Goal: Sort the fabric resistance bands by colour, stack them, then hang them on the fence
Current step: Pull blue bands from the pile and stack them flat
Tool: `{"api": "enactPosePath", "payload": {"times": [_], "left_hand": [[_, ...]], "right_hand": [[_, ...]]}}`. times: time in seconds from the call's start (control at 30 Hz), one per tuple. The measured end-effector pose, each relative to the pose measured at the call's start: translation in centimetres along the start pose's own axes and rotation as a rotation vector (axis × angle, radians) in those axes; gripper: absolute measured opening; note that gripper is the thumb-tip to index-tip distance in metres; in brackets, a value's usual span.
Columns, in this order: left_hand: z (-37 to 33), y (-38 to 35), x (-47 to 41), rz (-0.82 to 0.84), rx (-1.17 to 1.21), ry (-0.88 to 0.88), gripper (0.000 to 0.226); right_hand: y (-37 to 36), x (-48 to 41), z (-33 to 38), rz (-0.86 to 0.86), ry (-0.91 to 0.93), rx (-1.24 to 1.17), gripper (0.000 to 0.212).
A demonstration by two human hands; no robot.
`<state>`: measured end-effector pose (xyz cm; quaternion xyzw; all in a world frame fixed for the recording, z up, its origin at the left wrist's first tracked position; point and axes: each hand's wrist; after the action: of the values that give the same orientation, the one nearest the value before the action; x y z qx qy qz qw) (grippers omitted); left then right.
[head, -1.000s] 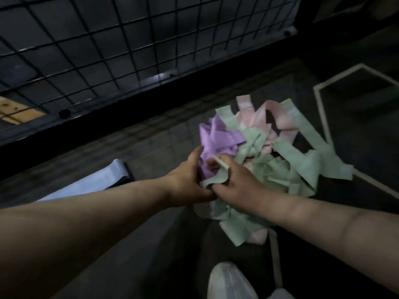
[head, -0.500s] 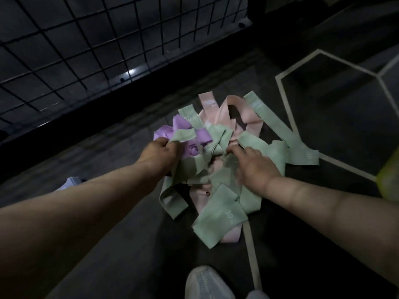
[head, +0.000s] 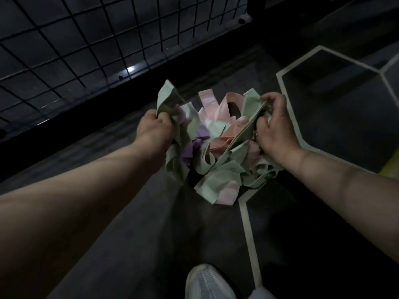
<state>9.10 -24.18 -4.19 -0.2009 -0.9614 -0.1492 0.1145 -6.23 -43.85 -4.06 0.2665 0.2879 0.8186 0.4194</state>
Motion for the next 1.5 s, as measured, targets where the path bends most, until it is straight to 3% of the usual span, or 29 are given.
{"api": "enactPosePath", "payload": {"times": [0.07, 0.17, 0.27, 0.43, 0.53, 0.6, 0.7, 0.83, 0.93, 1.07, 1.17, 1.27, 1.33, 1.4, 1.5], "left_hand": [[1.8, 0.7, -0.4, -0.002, -0.082, 0.055, 0.044], [4.3, 2.0, -0.7, 0.06, -0.175, 0.138, 0.054], [4.9, 2.3, 0.3, 0.225, -0.309, 0.145, 0.086], [5.1, 0.7, 1.9, 0.612, -0.666, -0.072, 0.12], [6.0, -0.7, 2.7, 0.691, -0.917, -0.117, 0.107], [6.6, -0.9, 2.8, 0.63, -1.031, -0.227, 0.074], [6.7, -0.4, 1.9, 0.498, -1.001, -0.329, 0.039], [6.7, 0.3, 1.2, 0.412, -0.886, -0.283, 0.037], [6.6, 0.9, 0.7, 0.348, -0.835, -0.203, 0.036], [6.1, 0.9, 0.5, 0.284, -0.803, -0.164, 0.039], [5.6, 0.2, 1.5, 0.341, -0.824, -0.278, 0.062], [5.7, -1.4, 3.0, 0.577, -0.977, -0.391, 0.112], [6.2, -2.9, 4.0, 0.692, -1.079, -0.426, 0.119], [6.8, -3.9, 4.6, 0.726, -1.177, -0.456, 0.109], [6.5, -3.8, 4.4, 0.678, -1.181, -0.542, 0.064]], "right_hand": [[-0.5, -0.3, 0.1, 0.038, -0.014, 0.154, 0.044], [-1.5, -0.7, 0.1, 0.205, -0.147, 0.634, 0.052], [-2.1, 0.1, 0.7, 0.372, -0.096, 0.634, 0.068], [-3.6, 2.4, 1.4, 0.667, 0.079, 0.765, 0.075], [-4.9, 4.4, 0.6, 0.686, 0.235, 1.02, 0.095], [-5.6, 5.5, -0.2, 0.568, 0.355, 1.114, 0.083], [-5.1, 6.0, -1.2, 0.396, 0.481, 1.015, 0.045], [-3.0, 5.6, -3.0, 0.311, 0.557, 0.84, 0.028], [-0.9, 5.0, -4.1, 0.172, 0.471, 0.695, 0.021], [1.7, 2.5, -4.8, -0.008, 0.162, 0.519, 0.021], [2.8, 0.7, -4.6, -0.035, -0.064, 0.43, 0.019], [2.7, 0.1, -3.8, -0.015, -0.184, 0.309, 0.016], [2.2, 0.1, -3.3, -0.026, -0.203, 0.273, 0.017], [1.7, 0.1, -2.8, -0.051, -0.212, 0.212, 0.017], [1.4, -0.2, -2.3, -0.073, -0.208, 0.175, 0.018]]}}
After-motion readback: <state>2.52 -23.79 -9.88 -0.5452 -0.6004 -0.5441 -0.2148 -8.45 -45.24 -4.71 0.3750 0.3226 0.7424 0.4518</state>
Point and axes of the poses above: each hand's wrist, its own x-axis away from the middle knuckle, its own y-axis out of the back of the hand, z = x × y, and after that the axes turned 13 degrees about -y, right-handed
